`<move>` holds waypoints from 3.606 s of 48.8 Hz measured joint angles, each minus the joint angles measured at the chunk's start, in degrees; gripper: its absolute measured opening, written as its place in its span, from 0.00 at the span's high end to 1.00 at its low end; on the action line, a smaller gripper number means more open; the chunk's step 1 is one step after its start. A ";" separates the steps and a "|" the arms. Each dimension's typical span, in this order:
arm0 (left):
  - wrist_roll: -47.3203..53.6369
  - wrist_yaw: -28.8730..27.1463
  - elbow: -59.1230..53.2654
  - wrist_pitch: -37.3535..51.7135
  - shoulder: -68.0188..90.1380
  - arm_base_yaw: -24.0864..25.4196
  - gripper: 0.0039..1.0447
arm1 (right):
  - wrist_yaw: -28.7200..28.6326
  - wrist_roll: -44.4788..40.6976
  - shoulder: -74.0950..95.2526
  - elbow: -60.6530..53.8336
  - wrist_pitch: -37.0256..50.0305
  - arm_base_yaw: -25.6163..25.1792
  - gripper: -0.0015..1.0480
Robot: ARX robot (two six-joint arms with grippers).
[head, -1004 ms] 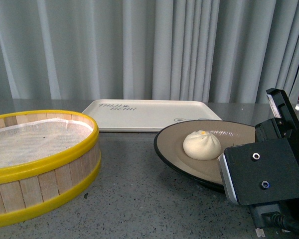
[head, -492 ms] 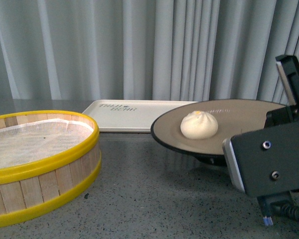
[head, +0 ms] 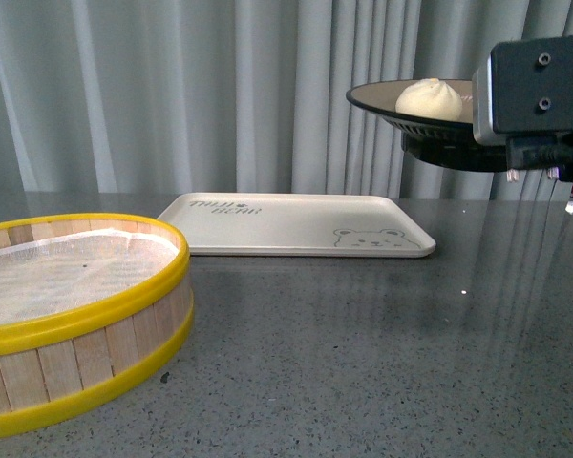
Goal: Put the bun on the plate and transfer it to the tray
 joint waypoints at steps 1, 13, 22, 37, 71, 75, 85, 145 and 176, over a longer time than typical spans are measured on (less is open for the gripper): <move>-0.02 -0.02 0.00 0.00 0.00 0.00 0.06 | -0.17 0.11 0.33 0.37 0.02 -0.09 0.97; 0.00 -0.02 0.00 0.00 0.00 0.00 0.06 | -3.13 3.54 8.83 7.15 0.37 -0.83 0.97; -0.02 -0.02 0.00 0.00 0.00 0.00 0.06 | -4.35 5.05 17.16 15.32 -0.44 -0.76 0.97; 0.00 -0.02 0.00 0.00 0.00 0.00 0.06 | -5.11 5.40 28.11 27.93 -5.84 0.09 0.97; -0.02 -0.02 0.00 0.00 0.00 0.00 0.06 | -4.28 0.77 40.89 42.49 -15.39 3.74 0.97; -0.02 -0.02 0.00 0.00 0.00 0.00 0.06 | -3.89 0.52 41.70 43.60 -15.72 3.74 0.97; -0.02 -0.02 0.00 0.00 0.00 0.00 0.06 | -3.74 -0.26 42.51 44.06 -16.81 3.67 0.97; -0.02 -0.13 0.00 0.00 0.00 0.00 0.06 | 6.47 44.74 10.73 21.84 1.22 8.26 0.08; -0.02 -0.02 0.00 0.00 0.00 0.00 0.06 | 25.14 87.12 -14.67 -27.87 27.80 1.16 0.98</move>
